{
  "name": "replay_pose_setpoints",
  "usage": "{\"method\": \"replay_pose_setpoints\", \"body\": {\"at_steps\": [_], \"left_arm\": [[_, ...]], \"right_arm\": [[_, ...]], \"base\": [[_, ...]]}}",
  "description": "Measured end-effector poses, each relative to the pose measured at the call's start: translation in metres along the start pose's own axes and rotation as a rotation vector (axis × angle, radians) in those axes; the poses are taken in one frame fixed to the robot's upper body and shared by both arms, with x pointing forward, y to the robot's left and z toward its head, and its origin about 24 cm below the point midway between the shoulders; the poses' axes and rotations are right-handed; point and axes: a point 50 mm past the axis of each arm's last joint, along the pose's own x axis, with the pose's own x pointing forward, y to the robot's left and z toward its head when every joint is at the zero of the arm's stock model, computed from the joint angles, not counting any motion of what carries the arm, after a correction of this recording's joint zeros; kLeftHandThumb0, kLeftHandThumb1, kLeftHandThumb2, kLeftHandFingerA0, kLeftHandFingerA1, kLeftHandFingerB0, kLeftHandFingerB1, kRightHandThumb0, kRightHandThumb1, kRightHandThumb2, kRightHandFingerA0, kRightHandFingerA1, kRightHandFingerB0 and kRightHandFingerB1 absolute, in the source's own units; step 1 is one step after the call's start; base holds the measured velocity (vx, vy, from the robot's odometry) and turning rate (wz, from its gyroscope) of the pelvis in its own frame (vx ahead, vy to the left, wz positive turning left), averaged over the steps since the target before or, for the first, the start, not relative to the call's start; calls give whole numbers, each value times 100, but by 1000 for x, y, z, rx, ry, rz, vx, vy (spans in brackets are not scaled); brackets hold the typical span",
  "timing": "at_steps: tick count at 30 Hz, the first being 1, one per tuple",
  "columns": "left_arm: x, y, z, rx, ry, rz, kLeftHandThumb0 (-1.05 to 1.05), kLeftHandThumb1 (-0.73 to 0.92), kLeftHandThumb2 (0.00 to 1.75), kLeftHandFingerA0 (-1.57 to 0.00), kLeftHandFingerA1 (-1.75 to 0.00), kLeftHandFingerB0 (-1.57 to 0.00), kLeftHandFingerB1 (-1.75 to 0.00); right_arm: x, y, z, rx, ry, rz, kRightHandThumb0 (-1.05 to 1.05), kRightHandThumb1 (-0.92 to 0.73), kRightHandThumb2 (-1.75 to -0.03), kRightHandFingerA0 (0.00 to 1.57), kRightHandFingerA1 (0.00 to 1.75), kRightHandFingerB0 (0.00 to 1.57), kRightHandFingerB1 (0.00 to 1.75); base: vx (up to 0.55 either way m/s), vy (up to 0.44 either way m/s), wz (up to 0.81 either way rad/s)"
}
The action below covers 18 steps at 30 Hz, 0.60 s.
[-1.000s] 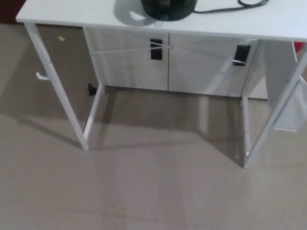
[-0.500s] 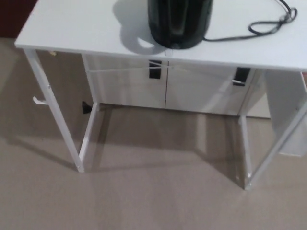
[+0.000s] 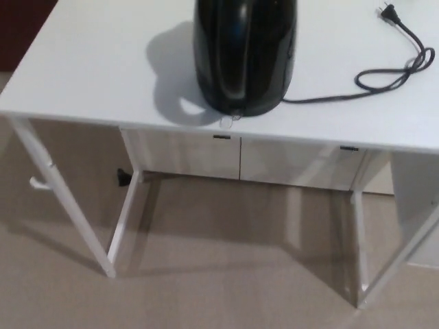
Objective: The robot walk towards a table in front and click the button on the base of the boilling pot using its left middle finger
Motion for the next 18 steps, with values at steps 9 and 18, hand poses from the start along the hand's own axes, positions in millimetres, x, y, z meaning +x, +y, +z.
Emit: {"method": "replay_pose_setpoints", "body": {"at_steps": [9,18], "left_arm": [[-1,-2,-3,3,8,-3,-34,54,56,-74,-46,-56,-38],[0,3,4,24,-8,7,-34,53,56,-73,-46,-55,-38]], "right_arm": [[-1,1,-3,-3,10,5,-31,-59,-57,58,45,44,40],[3,2,5,-14,-12,16,-32,-59,-57,58,46,45,41]], "base": [[214,76,-6],[175,73,3]]}}
